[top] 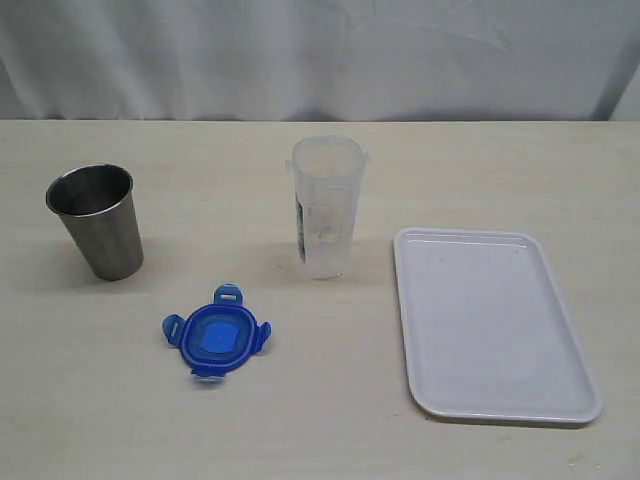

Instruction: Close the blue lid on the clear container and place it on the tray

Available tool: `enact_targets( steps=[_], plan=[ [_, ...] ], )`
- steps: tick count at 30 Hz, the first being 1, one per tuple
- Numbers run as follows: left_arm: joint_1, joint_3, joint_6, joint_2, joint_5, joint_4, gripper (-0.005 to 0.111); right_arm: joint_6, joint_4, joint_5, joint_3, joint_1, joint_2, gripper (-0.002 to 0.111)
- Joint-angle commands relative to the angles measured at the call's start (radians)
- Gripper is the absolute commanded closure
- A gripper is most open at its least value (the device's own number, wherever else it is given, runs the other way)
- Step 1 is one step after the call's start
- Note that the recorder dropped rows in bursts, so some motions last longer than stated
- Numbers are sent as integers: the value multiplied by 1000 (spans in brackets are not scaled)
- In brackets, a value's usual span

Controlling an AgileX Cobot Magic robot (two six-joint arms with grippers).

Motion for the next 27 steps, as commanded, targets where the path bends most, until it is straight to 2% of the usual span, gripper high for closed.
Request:
enact_targets(
  steps=[1,3,6,11,14,22,27],
  plan=[
    [-3,-43,-8,0,-19,0,13,6,1,1,4,-1,-4,104],
    [-3,-63,-8,4,-17,4,5,6,1,1,4,-1,-4,104],
    [-3,-102,-8,85,-41,4,5,6,1,1,4,-1,-4,104],
    [-3,-161,-23,342,-141,4,5,6,1,1,4,-1,-4,104],
    [-3,-182,-26,503,-147,28,5,6,1,1,4,-1,-4,104],
    [-3,-182,-55,908,-178,157,5,6,1,1,4,-1,-4,104],
    [-3,-182,-51,1131,-249,165,5,6,1,1,4,-1,-4,104]
  ],
)
